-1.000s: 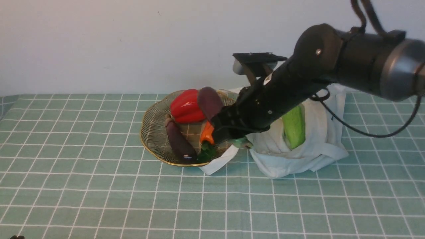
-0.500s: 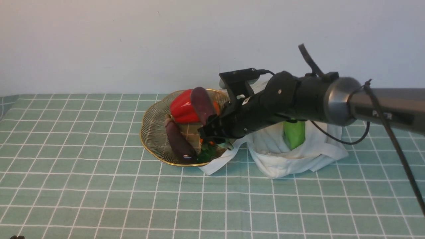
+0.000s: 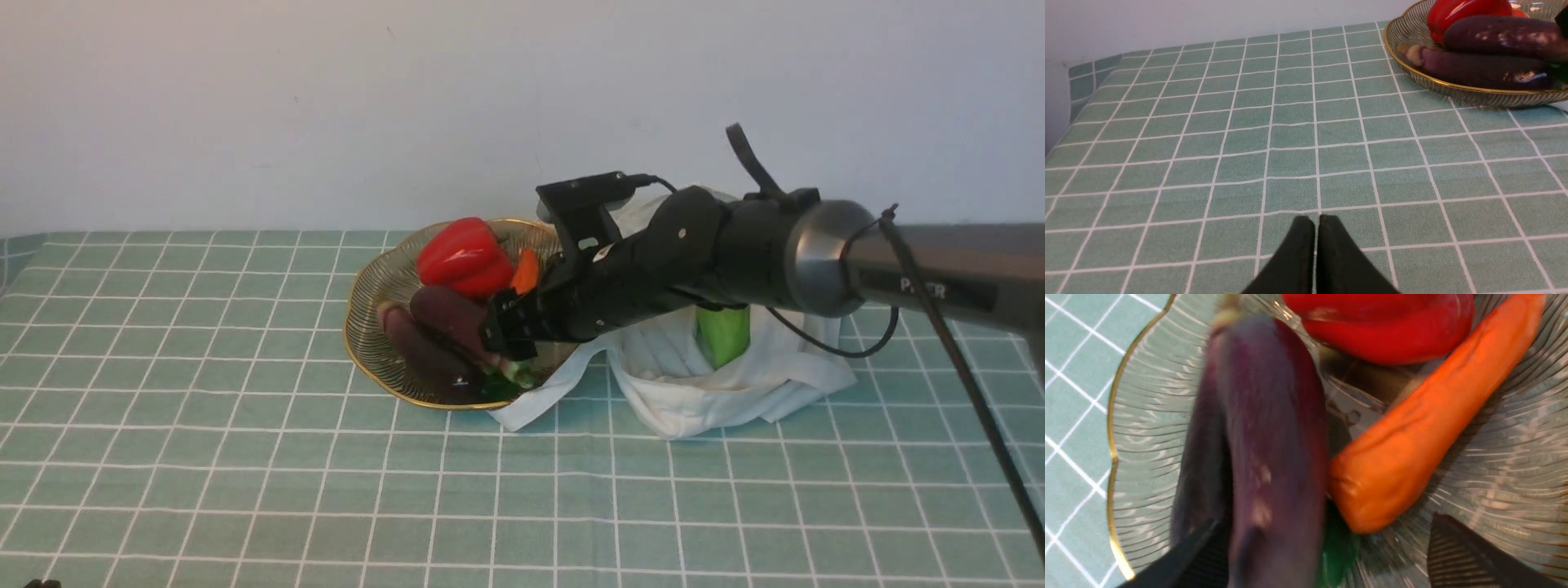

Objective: Take vegetables from cloth bag on blue coffee tablecloth place on plate.

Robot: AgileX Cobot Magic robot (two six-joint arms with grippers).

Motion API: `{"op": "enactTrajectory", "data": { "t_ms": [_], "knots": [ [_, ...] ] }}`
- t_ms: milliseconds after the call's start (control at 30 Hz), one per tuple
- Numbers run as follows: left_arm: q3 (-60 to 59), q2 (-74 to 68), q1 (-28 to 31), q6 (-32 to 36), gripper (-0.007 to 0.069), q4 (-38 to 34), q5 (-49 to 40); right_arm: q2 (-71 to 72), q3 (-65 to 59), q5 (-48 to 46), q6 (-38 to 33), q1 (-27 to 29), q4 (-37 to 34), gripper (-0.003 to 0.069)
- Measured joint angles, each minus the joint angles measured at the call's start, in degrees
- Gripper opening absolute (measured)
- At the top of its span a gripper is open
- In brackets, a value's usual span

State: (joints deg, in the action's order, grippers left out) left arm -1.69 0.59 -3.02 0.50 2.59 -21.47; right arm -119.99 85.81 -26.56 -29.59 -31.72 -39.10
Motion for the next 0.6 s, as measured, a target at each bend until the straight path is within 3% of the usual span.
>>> {"op": "enactTrajectory", "data": {
  "t_ms": [133, 300, 467, 567, 600],
  "knots": [
    [0.0, 0.0, 0.0, 0.0, -0.0005, 0.0, 0.0, 3.4, 0.7, -3.8, -0.1, 0.6, 1.1, 0.06],
    [0.0, 0.0, 0.0, 0.0, -0.0005, 0.0, 0.0, 11.9, 5.9, -15.3, -0.1, 2.7, 6.1, 0.0555],
    [0.0, 0.0, 0.0, 0.0, -0.0005, 0.0, 0.0, 20.6, 10.6, -27.3, 0.7, 5.5, 11.8, 0.046],
    [0.0, 0.0, 0.0, 0.0, -0.0005, 0.0, 0.0, 26.6, 12.4, -35.4, 2.1, 9.5, 15.1, 0.0332],
    [0.0, 0.0, 0.0, 0.0, -0.0005, 0.0, 0.0, 27.3, 12.4, -35.7, 2.2, 10.1, 15.3, 0.0325]
  ]
}}
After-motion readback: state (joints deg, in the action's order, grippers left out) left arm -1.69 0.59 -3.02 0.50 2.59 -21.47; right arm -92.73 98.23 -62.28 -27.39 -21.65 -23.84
